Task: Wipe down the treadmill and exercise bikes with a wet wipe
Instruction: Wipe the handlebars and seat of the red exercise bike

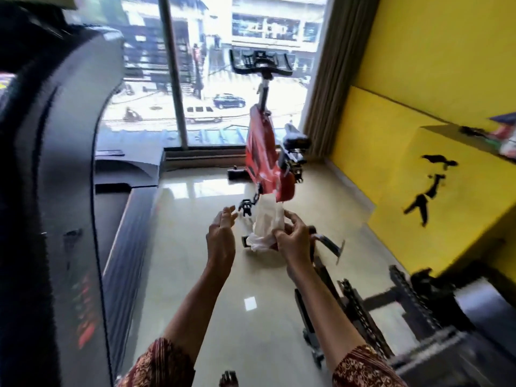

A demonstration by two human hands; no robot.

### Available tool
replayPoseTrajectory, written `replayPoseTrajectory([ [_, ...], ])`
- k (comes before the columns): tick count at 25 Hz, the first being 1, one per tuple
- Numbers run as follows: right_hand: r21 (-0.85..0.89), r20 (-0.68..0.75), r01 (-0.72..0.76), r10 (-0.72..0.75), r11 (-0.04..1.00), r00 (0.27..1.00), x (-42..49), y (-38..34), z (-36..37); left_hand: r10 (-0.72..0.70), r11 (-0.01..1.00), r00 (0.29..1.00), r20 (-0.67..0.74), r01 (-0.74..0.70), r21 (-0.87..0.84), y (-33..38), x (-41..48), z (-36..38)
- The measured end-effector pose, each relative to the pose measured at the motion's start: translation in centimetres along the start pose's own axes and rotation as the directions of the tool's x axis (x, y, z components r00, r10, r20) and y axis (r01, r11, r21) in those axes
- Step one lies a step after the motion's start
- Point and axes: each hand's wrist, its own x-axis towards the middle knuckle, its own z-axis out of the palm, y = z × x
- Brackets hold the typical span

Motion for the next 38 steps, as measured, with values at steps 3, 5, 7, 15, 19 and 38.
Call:
replayPoseTrajectory([
  [3, -0.005, 0.088, 0.038, -0.037, 0.999, 0.995, 7.8, -0.5, 4.7, 0.0, 1.0, 0.998, -0.058, 0.0, -0.004, 0.2, 8.9, 0.3],
  [5, -0.001, 0.123, 0.06, -0.059, 0.998, 0.991, 12.5, -1.7, 7.5, 0.013, 1.0, 0.997, -0.073, -0.015, -0.023, 1.4, 14.2, 0.4],
  [7, 0.04, 0.123, 0.091, -0.095, 0.995, 0.988, 17.6, -2.8, 11.0, 0.043, 0.999, 0.994, -0.097, -0.045, -0.014, 2.5, 19.9, 0.3],
  [15, 0.119, 0.268, -0.068, 0.033, 0.991, 0.963, 33.5, -1.5, 24.8, 0.025, 0.999, 0.977, -0.212, -0.018, 0.035, -0.4, 38.8, -2.7],
  [19, 0.124, 0.32, -0.076, 0.033, 0.989, 0.947, 44.8, -1.0, 31.8, 0.02, 1.0, 0.968, -0.25, -0.018, 0.013, -1.0, 51.9, -2.1],
  [38, 0.012, 0.093, 0.065, -0.066, 0.998, 0.994, 93.7, -6.0, 55.2, 0.035, 0.992, 0.997, -0.063, -0.042, -0.116, 2.8, 107.7, 5.2],
])
